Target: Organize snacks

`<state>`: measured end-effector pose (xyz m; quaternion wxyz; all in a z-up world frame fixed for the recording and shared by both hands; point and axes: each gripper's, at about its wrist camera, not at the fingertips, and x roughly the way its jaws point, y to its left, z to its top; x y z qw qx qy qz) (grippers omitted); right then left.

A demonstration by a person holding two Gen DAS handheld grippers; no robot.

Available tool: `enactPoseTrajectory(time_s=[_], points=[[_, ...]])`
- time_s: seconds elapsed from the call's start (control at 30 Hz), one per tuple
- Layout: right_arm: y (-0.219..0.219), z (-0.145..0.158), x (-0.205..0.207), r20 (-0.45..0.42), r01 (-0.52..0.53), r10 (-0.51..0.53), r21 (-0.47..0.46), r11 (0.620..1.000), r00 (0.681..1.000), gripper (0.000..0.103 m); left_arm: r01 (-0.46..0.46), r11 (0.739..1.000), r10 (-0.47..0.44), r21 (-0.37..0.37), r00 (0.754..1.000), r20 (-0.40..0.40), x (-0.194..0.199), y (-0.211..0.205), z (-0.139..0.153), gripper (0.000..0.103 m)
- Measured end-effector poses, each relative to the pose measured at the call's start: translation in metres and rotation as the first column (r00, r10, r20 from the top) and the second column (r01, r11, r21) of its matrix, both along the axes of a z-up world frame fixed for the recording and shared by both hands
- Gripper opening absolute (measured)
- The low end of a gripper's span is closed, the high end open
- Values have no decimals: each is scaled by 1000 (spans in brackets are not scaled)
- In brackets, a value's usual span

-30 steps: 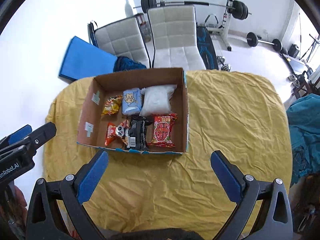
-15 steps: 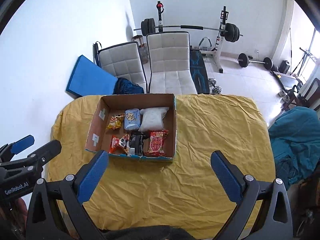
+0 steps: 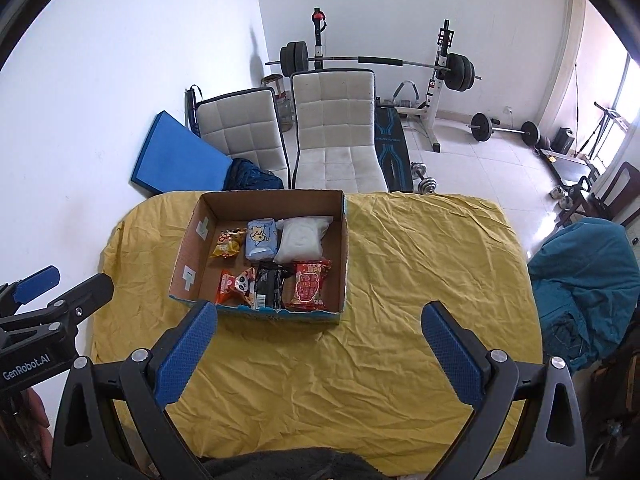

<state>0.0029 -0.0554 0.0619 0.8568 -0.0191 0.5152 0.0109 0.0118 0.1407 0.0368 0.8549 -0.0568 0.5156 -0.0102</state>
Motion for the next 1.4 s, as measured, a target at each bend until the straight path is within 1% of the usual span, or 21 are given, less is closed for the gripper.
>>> enactPoseTrajectory(time_s=[0.43,0.7,1.4], points=[[-2,7,-6,19,20,-20,-16,1000,1000,103,10,1000,-10,-6,1000,0,-5,-1,1,99],[-4,8,-8,18,21,-20,-16,1000,1000,103,10,1000,-10,-2,1000,-6,-7,-2,1,99],[-12,9,-9,20,62,-61,-16,998,998,103,10,1000,-10,-1,1000,-15,-5,-3,2,99]])
